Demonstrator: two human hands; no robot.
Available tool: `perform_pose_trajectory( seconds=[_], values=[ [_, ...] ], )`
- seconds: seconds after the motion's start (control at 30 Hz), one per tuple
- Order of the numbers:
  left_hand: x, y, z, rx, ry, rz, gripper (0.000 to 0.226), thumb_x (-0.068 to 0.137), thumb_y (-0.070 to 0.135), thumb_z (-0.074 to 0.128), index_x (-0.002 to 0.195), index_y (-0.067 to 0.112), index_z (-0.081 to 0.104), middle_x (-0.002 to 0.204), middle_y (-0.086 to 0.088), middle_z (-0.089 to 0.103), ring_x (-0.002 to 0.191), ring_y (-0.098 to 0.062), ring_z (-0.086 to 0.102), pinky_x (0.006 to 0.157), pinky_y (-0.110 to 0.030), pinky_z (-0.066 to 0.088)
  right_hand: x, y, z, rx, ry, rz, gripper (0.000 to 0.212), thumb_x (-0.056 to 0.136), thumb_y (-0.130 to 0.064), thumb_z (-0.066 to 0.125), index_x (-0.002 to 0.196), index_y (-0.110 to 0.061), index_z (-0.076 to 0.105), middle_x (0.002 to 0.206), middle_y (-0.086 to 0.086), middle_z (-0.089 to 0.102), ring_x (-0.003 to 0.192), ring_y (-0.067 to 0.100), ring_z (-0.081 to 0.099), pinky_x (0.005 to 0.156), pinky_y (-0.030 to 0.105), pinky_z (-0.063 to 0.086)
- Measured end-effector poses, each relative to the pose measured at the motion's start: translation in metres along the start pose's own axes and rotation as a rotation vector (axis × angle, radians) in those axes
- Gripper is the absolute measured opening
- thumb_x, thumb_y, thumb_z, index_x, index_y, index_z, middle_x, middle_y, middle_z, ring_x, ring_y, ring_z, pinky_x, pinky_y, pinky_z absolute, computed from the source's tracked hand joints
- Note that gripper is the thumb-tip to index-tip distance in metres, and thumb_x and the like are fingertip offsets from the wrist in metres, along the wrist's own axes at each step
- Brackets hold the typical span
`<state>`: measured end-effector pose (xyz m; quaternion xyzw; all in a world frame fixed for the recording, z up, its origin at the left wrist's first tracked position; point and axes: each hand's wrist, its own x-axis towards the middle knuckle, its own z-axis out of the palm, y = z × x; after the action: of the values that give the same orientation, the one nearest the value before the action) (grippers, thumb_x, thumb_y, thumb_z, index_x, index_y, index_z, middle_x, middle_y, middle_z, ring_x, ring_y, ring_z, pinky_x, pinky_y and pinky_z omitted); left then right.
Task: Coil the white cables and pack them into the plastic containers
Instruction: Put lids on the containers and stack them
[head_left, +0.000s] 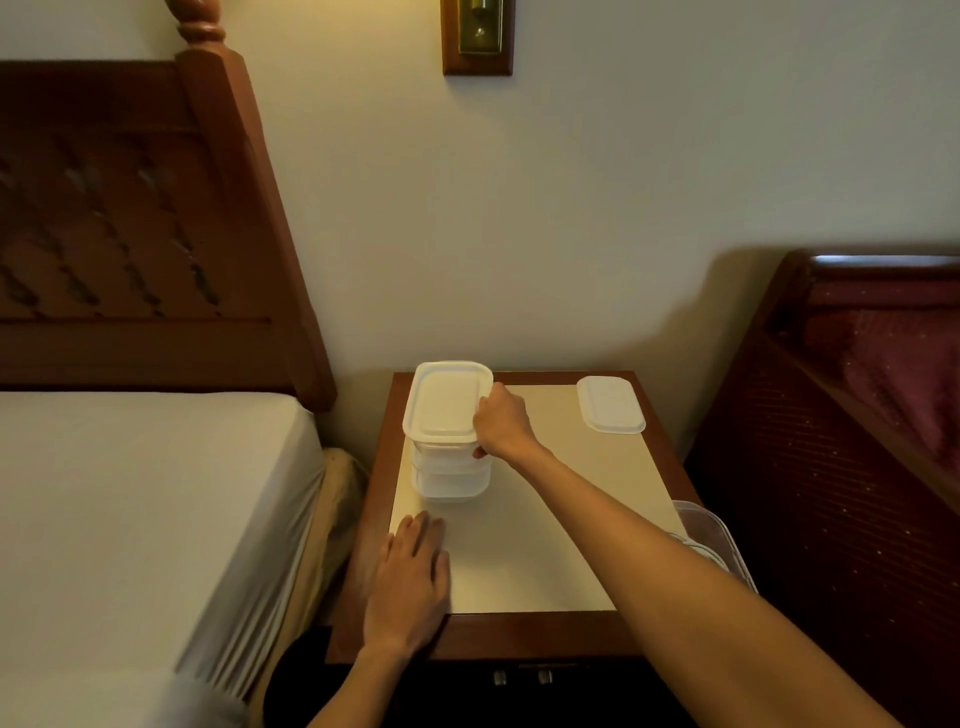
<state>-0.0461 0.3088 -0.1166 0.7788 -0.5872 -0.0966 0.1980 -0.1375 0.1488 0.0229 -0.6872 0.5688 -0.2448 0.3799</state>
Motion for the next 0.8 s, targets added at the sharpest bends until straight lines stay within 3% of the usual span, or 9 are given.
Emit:
perform_pose_trajectory(
  seconds=[0.17,0.3,0.4,0.47,0.53,0.63,0.8],
  values=[
    [0.002,-0.005,0.004,-0.019,0.023,0.030,0.045,0.102,0.037,0.032,0.145,0.031,0.038,0.157,0.006,0.029,0.148,-0.012,0.016,0.121,-0.034,0.010,0.009,0.012,0.010,-0.027,0.008,0.014,0.031,0.093,-0.006,0.043,0.123,-0.004,0.052,0.115,0.016,0.059,0.084,0.038,0.066,0.057,0.048,0.060],
    [0.002,-0.005,0.006,-0.018,0.039,0.049,0.043,0.101,0.036,0.037,0.143,0.028,0.043,0.155,0.006,0.034,0.147,-0.014,0.021,0.122,-0.037,0.014,0.008,0.016,0.005,-0.011,0.007,-0.004,0.036,0.100,-0.024,0.032,0.124,-0.005,0.051,0.115,0.017,0.058,0.068,0.032,0.066,0.062,0.045,0.060],
    [-0.003,-0.007,0.011,-0.074,0.132,0.140,0.032,0.094,0.025,0.059,0.126,0.020,0.063,0.134,0.001,0.058,0.129,-0.018,0.051,0.111,-0.035,0.040,0.008,0.030,-0.010,-0.090,0.079,-0.038,0.045,0.103,-0.040,0.030,0.132,-0.011,0.048,0.128,0.014,0.058,0.099,0.032,0.063,0.086,0.046,0.056],
    [-0.006,-0.005,0.021,-0.133,0.157,0.290,0.023,0.089,0.018,0.067,0.112,0.016,0.069,0.118,0.001,0.066,0.113,-0.016,0.062,0.098,-0.028,0.050,0.012,0.051,-0.028,-0.173,0.152,-0.046,0.046,0.102,-0.040,0.033,0.134,-0.012,0.050,0.135,0.013,0.057,0.117,0.034,0.056,0.097,0.044,0.047],
    [-0.007,0.011,0.032,-0.205,0.113,0.427,0.020,0.092,0.020,0.063,0.110,0.016,0.068,0.117,0.003,0.065,0.113,-0.013,0.060,0.096,-0.024,0.049,0.017,0.076,-0.045,-0.242,0.187,-0.030,0.039,0.101,-0.034,0.039,0.125,-0.010,0.058,0.128,0.014,0.061,0.113,0.033,0.058,0.094,0.042,0.048],
    [0.005,0.042,0.042,-0.245,0.044,0.512,0.027,0.099,0.024,0.050,0.120,0.014,0.063,0.128,0.002,0.059,0.125,-0.014,0.050,0.107,-0.022,0.038,0.028,0.112,-0.062,-0.379,0.182,-0.008,0.034,0.100,-0.027,0.043,0.119,-0.007,0.062,0.125,0.014,0.058,0.112,0.032,0.056,0.090,0.041,0.049],
    [0.031,0.056,0.050,-0.008,-0.064,0.504,0.052,0.100,0.036,0.026,0.149,0.020,0.036,0.157,0.005,0.031,0.146,-0.011,0.023,0.119,-0.027,0.007,0.061,0.144,-0.079,-0.575,0.148,0.053,0.040,0.099,-0.032,0.047,0.131,-0.008,0.053,0.135,0.013,0.043,0.125,0.033,0.041,0.095,0.045,0.045]
  ],
)
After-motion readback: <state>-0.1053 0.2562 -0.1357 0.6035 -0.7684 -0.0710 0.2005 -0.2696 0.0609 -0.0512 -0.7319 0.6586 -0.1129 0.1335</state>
